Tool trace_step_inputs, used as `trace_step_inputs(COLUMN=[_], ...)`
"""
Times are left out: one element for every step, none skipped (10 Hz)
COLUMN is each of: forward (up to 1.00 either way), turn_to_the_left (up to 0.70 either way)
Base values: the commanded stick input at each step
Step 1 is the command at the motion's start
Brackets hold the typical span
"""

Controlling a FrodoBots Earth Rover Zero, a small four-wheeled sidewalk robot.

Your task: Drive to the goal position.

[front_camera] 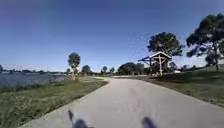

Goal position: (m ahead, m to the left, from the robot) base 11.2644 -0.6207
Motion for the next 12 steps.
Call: trace_step_inputs(forward=[0.85,0.85,0.85,0.85,0.85,0.85,0.85,0.85,0.85,0.85,0.85,0.85], turn_to_the_left=[0.0,0.0,0.0,0.0,0.0,0.0,0.0,0.0,0.0,0.0,0.0,0.0])
